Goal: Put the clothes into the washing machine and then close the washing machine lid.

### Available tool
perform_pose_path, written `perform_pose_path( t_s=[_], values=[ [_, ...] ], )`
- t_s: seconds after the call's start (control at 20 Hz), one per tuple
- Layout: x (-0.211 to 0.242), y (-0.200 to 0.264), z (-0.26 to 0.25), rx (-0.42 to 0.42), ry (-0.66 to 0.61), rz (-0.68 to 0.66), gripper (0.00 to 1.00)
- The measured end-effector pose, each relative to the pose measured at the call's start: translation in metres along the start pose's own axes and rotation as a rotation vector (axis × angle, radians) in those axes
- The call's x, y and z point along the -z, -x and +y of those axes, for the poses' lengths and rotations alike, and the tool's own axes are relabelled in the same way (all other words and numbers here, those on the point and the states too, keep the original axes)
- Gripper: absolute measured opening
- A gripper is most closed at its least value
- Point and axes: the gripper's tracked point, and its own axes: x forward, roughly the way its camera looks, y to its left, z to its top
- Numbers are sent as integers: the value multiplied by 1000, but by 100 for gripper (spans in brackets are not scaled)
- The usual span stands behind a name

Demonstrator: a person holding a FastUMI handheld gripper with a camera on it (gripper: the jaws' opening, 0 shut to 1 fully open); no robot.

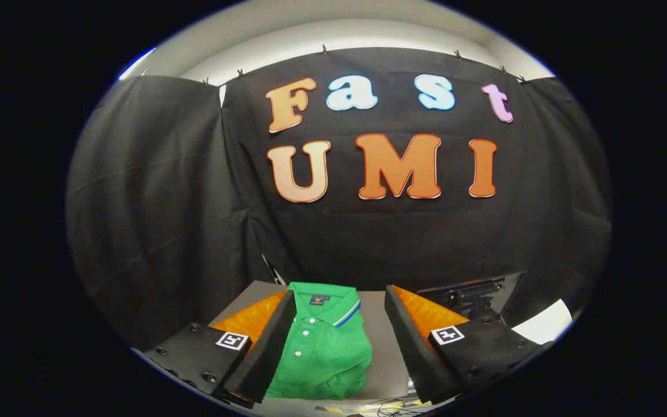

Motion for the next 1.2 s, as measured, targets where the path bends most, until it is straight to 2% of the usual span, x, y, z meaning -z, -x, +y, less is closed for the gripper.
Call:
perform_pose_path(
  t_s=[0.5, 0.95, 1.2],
  values=[
    [84, -50, 45, -29, 16, 194, 99],
    [136, -78, 49, 8, 45, 315, 99],
    [151, -92, 50, 20, 14, 350, 99]
  ],
)
